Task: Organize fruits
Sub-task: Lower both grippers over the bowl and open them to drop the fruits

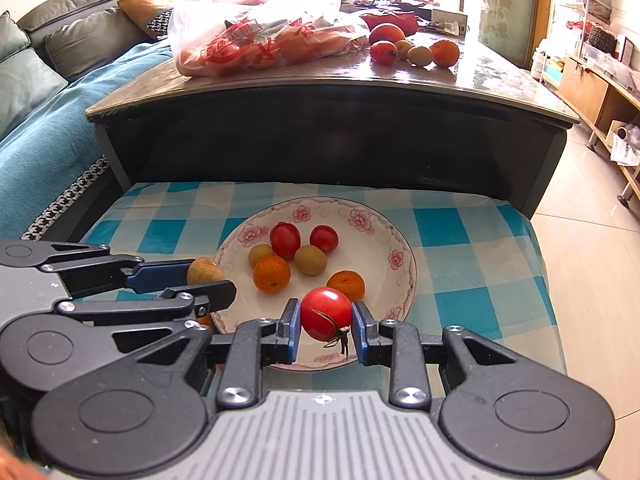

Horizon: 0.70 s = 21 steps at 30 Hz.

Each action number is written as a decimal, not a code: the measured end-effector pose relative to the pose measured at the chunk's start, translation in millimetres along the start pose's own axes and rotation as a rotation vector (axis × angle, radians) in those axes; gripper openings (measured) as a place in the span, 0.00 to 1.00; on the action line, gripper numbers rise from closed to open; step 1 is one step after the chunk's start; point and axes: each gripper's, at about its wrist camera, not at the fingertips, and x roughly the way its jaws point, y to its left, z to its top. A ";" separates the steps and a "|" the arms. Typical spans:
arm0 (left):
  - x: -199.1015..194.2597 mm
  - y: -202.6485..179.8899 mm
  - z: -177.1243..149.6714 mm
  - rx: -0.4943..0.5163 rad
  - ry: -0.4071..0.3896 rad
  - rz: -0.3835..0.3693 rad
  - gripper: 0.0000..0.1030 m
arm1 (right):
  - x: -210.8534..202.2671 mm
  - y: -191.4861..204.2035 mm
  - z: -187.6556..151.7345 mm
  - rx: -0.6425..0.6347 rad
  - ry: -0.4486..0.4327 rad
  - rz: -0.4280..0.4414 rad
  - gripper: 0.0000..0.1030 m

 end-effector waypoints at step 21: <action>23.1 2.8 0.5 -0.003 0.027 0.004 0.30 | 23.1 -6.6 2.9 -0.002 0.018 -0.005 0.30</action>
